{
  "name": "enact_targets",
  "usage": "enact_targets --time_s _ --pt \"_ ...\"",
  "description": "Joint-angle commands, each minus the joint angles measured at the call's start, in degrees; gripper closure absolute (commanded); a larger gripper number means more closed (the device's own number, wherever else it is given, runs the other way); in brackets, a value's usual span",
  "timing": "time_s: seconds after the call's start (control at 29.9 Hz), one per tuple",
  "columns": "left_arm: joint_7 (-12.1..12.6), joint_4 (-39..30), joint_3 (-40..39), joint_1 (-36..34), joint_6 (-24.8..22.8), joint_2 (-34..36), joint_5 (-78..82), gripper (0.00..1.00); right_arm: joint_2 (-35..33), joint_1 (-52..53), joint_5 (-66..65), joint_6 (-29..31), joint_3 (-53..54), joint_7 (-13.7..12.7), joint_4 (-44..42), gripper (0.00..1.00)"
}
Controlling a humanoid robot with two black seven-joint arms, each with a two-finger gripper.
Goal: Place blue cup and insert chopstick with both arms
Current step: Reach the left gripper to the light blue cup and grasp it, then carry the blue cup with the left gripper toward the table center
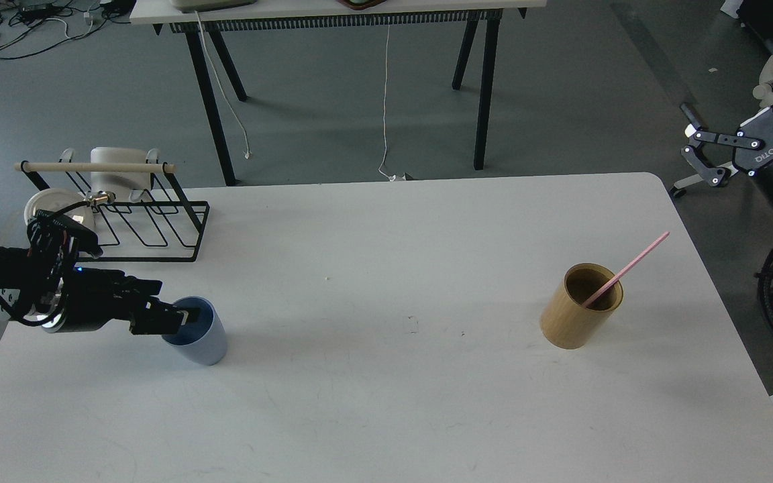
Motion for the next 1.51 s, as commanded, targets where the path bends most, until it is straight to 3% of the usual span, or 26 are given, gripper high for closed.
enact_targets --time_s 0.0,0.2,0.47,0.8,0.9,1.1,1.47 --pt "0.0 0.5 0.0 1.2 1.1 -0.3 0.0 0.01 -0.1 -0.3 0.0 0.0 0.0 0.0 -0.1 0.00" --pt "0.0 0.6 0.1 2.0 3.4 -0.9 0.3 0.13 -0.4 -0.3 0.0 0.0 0.0 0.0 0.0 0.00" --pt "0.0 1.2 0.0 2.3 4.6 -1.0 4.0 0.51 -0.5 -0.9 0.0 0.0 0.0 0.0 0.0 0.00" --pt "0.0 2.1 0.0 2.8 6.1 -1.1 5.5 0.78 -0.5 -1.8 0.1 0.0 0.1 0.0 0.2 0.00" --pt "0.0 2.1 -0.1 2.8 7.1 -1.1 8.0 0.94 -0.5 -1.8 0.1 0.0 0.1 0.0 0.2 0.00" --pt "0.0 2.0 -0.2 2.8 7.5 -1.0 8.4 1.00 -0.5 -2.2 0.1 0.0 0.1 0.0 0.3 0.00" --pt "0.0 -3.1 -3.0 0.7 6.9 -1.1 8.3 1.00 -0.4 -2.5 0.1 0.0 0.1 0.0 -1.3 0.00"
